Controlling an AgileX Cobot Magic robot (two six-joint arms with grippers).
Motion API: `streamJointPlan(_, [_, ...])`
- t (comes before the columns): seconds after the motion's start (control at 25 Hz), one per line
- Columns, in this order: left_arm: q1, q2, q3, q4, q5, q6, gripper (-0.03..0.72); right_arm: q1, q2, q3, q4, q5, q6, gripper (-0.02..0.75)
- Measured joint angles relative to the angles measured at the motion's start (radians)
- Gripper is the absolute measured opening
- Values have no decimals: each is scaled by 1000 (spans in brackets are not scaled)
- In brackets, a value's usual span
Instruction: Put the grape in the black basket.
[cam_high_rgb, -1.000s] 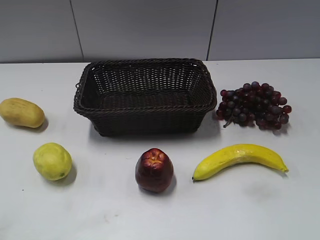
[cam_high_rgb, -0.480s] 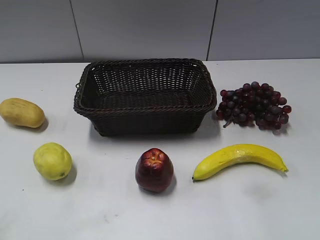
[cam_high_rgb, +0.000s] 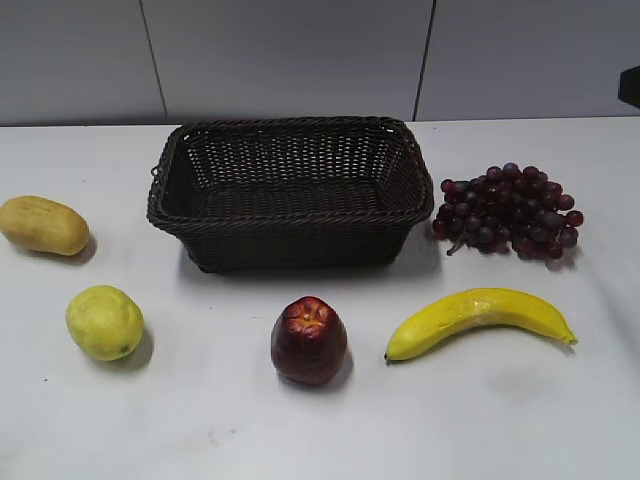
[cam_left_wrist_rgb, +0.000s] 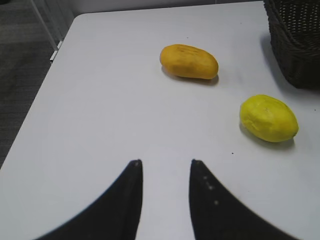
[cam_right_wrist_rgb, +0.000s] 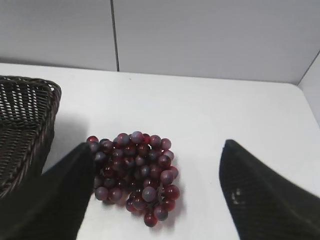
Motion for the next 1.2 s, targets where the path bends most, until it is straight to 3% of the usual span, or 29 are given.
streamJointPlan(0.36, [0,0,0,0,0,0,236,0,382,-456,8,496,-7,589])
streamJointPlan(0.56, [0,0,0,0,0,0,236,0,539,-686,109,699,-109,589])
streamJointPlan(0.84, [0,0,0,0,0,0,236,0,718,-876,191,820,-188,628])
streamJointPlan(1.2, [0,0,0,0,0,0,236,0,876,-897,261,861,-109,645])
